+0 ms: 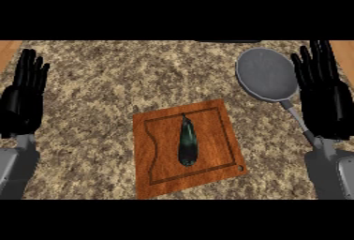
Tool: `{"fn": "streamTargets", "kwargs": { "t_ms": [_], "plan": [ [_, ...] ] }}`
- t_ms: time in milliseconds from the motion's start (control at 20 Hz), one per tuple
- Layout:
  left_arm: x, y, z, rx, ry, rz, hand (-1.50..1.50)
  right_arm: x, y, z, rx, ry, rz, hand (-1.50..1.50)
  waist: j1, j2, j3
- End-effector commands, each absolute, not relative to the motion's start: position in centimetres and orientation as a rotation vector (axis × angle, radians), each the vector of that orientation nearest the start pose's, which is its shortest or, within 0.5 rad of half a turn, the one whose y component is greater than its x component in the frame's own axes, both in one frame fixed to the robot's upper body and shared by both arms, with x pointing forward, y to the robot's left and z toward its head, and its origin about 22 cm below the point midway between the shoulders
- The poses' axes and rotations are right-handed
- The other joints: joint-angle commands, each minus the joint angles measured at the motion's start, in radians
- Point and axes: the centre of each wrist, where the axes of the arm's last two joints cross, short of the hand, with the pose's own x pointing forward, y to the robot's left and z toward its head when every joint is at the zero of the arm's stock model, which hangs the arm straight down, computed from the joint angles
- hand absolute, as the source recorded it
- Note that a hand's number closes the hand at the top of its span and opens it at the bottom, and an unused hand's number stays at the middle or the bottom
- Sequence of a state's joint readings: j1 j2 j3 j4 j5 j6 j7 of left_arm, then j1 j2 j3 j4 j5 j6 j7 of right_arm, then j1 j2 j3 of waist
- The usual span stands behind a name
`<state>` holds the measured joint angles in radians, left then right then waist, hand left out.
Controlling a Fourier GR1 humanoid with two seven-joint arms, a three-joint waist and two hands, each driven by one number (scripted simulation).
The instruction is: Pick the eggplant from the cutting board and place it in the pan
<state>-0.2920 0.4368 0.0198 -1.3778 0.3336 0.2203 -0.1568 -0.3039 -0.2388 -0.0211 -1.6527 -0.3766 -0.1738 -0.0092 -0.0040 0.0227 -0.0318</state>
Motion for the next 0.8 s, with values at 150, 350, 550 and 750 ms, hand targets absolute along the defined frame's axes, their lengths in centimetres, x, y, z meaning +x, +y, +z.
{"fn": "streamTargets", "kwargs": {
  "t_ms": [150, 350, 550, 750],
  "plan": [
    [30.9, 28.4, 5.2, 0.140, -1.681, 0.022, 0.00, 34.9, -20.4, 11.3, 0.370, -1.755, 0.017, 1.50, 0.050, -0.010, 0.033],
    [30.0, 27.2, 3.5, 0.083, -1.540, 0.006, 0.00, 34.4, -22.4, 7.9, 0.058, -1.532, 0.342, 1.50, 0.039, -0.014, 0.030],
    [27.8, 26.6, 4.2, 0.096, -1.519, 0.036, 0.00, 31.0, -24.4, 5.9, 0.005, -1.615, 0.496, -1.50, 0.012, -0.030, 0.033],
    [28.5, 26.7, 6.1, 0.108, -1.531, 0.034, 0.00, 30.9, -28.1, 7.5, -0.133, -1.580, 0.628, -1.50, 0.007, -0.026, 0.032]
  ]
}}
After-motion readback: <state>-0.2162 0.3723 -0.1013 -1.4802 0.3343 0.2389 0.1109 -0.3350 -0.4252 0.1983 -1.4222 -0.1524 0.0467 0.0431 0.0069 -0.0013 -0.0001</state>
